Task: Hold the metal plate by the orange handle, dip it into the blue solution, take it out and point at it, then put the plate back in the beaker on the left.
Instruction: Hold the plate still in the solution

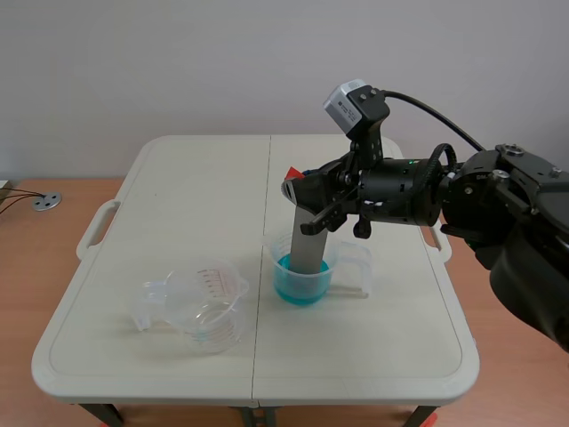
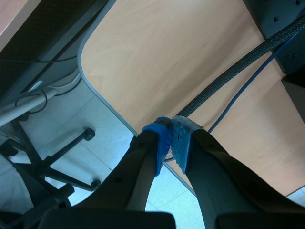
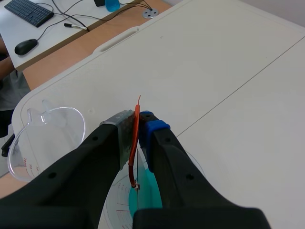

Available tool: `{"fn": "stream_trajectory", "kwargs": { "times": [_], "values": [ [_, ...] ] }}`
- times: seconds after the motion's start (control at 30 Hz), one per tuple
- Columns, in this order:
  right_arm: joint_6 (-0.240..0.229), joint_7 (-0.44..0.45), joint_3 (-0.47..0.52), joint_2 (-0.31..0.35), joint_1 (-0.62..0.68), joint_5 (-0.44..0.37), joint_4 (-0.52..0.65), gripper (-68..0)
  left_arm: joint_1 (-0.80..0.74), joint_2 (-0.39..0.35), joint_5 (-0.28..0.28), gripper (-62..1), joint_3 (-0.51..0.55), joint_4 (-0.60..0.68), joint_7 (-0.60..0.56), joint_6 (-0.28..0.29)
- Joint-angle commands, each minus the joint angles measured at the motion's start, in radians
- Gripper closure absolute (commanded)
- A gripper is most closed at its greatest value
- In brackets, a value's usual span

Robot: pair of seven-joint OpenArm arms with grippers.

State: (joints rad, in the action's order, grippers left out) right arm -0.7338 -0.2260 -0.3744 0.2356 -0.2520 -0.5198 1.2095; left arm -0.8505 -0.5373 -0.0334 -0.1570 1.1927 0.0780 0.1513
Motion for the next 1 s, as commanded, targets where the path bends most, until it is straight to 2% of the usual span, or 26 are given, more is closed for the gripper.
{"fn": "stream_trajectory", "kwargs": {
  "times": [0.0,0.57,0.97],
  "values": [
    [-0.012,0.012,-0.002,0.005,-0.028,-0.007,0.007,-1.3,-0.011,-0.003,0.003,-3.0,0.0,0.011,-0.003,0.002],
    [-0.012,0.01,-0.002,0.006,-0.025,-0.041,0.027,-1.3,-0.01,-0.003,0.003,-3.0,0.0,0.011,-0.003,0.002],
    [-0.012,0.008,0.001,0.054,0.026,-0.041,0.222,-1.3,-0.01,-0.003,0.003,-3.0,0.0,0.011,-0.011,0.002]
  ]
}}
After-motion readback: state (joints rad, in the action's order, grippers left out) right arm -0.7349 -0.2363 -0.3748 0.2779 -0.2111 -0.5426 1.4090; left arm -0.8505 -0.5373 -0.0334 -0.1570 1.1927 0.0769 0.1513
